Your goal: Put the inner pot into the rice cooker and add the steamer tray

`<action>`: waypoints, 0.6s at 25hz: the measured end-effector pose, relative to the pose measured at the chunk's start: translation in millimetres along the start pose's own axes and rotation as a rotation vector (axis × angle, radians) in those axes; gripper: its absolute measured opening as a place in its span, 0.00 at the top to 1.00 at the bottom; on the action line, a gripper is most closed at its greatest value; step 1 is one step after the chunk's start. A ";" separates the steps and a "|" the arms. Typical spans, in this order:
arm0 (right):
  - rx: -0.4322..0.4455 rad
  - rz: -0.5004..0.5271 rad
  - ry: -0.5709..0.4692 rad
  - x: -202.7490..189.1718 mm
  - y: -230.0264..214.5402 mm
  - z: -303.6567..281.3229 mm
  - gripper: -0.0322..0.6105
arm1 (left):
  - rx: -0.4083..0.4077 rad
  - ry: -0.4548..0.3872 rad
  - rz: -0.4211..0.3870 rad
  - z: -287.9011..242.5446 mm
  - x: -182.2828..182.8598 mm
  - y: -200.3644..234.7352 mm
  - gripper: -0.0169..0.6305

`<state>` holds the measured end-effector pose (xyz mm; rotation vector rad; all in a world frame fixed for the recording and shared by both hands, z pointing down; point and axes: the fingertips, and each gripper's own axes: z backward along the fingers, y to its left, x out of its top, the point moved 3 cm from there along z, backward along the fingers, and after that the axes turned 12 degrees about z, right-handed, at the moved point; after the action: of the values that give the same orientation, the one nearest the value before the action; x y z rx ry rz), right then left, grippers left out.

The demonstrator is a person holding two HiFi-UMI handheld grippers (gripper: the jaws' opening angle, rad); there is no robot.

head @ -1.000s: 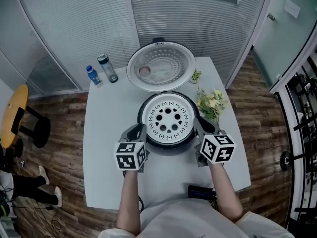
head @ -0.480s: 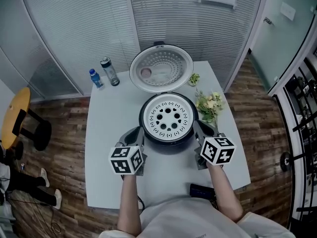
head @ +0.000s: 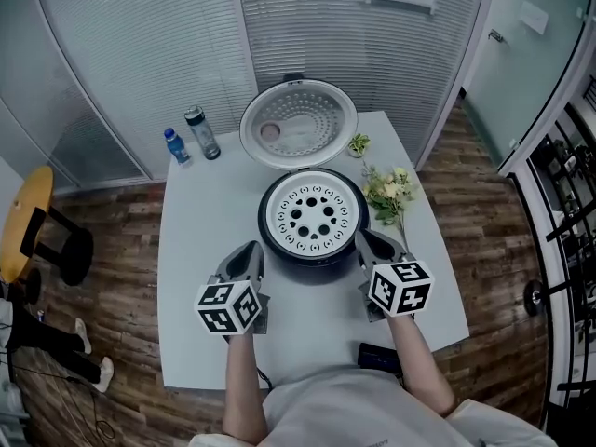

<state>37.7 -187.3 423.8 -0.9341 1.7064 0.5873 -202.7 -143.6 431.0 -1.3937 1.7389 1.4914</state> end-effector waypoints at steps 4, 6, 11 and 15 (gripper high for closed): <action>-0.001 -0.005 0.003 -1.2 1.9 4.3 0.92 | -0.017 0.001 0.002 2.3 -0.5 -4.0 0.96; -0.001 -0.006 0.005 -2.0 2.2 4.9 0.92 | -0.024 0.007 0.000 2.1 -2.6 -6.0 0.96; 0.006 -0.007 0.009 -3.3 6.7 7.5 0.92 | -0.024 0.019 0.010 5.0 -9.0 -4.2 0.96; -0.001 -0.004 0.017 -4.4 4.4 7.0 0.92 | -0.036 0.024 0.008 2.3 -9.4 -7.1 0.96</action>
<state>38.6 -178.0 425.5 -0.9461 1.7194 0.5791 -193.4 -137.1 434.9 -1.4291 1.7421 1.5233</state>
